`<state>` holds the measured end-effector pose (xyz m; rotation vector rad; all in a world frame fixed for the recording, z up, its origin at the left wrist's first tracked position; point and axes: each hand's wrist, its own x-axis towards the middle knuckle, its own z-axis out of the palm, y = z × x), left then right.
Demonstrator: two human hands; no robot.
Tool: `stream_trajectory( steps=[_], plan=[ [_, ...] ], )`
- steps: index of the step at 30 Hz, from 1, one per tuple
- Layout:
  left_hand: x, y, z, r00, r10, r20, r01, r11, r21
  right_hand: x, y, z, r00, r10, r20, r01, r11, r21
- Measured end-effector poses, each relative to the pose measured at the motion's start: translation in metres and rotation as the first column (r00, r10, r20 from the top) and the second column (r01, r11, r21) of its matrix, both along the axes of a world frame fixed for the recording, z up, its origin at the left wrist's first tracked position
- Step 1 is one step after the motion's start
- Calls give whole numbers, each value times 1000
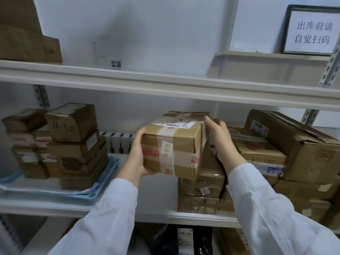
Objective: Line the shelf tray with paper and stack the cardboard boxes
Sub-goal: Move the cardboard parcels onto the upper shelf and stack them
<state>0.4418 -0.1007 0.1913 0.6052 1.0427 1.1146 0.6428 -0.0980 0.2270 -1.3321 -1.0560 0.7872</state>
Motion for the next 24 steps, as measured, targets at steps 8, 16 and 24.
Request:
stream_trajectory(
  steps=[8, 16, 24],
  plan=[
    [-84, -13, 0, 996, -42, -82, 44, 999, 23, -43, -16, 2, 999, -27, -21, 27, 1000, 7],
    [-138, -22, 19, 985, -89, -147, 121, 968, 222, -85, -42, 23, 945, -195, 262, 152, 973, 176],
    [-172, -41, 55, 980, -108, -165, 175, 864, 473, -102, -47, 51, 949, -197, 246, 182, 980, 85]
  ],
)
